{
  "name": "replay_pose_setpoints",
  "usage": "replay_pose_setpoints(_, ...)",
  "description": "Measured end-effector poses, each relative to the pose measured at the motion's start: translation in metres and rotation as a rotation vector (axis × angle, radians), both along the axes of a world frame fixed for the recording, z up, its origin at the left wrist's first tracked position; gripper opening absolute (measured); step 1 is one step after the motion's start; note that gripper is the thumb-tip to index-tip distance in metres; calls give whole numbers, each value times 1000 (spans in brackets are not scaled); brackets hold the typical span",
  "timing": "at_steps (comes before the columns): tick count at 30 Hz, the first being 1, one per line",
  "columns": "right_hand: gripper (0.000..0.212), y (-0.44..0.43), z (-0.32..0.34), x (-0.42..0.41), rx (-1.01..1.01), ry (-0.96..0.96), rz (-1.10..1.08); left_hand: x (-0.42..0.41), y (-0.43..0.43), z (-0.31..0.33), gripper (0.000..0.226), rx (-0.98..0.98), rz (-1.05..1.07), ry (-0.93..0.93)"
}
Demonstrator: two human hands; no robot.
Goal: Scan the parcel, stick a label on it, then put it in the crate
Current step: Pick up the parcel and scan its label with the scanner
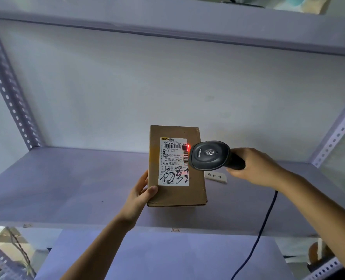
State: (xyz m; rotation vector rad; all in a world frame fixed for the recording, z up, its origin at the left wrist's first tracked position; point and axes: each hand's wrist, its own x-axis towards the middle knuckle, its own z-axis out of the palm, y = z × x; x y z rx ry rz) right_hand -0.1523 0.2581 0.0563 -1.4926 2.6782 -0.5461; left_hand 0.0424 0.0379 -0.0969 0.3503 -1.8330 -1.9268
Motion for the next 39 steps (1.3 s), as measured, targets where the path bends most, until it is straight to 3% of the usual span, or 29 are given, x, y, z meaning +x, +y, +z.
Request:
replay_pose_setpoints(12, 38, -3, -2, -2, -21, 14, 0, 0, 1, 2, 94, -3, 6, -2)
replay_pose_setpoints(20, 27, 8, 1, -15, -203, -157, 16, 0, 0, -1, 71, 3, 12, 17)
replay_pose_setpoints(28, 13, 19, -24, -59, -457, -357, -305, -1, 1, -1, 74, -3, 21, 18)
replay_pose_setpoints(39, 24, 48, -120, -106, -285, -380, -704, -1, 1, -3, 68, -12, 22, 37)
